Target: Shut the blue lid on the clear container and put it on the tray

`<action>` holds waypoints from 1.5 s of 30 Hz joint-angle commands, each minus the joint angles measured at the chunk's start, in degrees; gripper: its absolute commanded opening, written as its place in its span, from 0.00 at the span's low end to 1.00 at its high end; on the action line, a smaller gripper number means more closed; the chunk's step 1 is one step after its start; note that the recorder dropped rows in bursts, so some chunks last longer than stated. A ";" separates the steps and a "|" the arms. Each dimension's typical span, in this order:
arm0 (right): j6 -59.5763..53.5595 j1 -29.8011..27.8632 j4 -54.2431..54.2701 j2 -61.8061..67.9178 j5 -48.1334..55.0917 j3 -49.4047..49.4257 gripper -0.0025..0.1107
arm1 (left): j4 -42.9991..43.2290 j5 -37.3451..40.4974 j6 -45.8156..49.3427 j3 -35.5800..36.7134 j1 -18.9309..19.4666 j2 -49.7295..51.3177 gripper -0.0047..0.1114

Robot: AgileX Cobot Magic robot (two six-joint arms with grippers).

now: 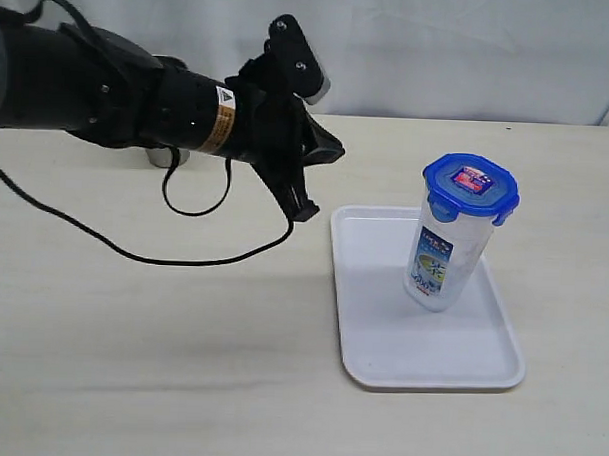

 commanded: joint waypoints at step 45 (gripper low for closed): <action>0.24 -0.32 0.16 -0.17 4.35 0.19 0.06 | -12.58 -6.18 -19.86 49.25 0.11 -69.86 0.04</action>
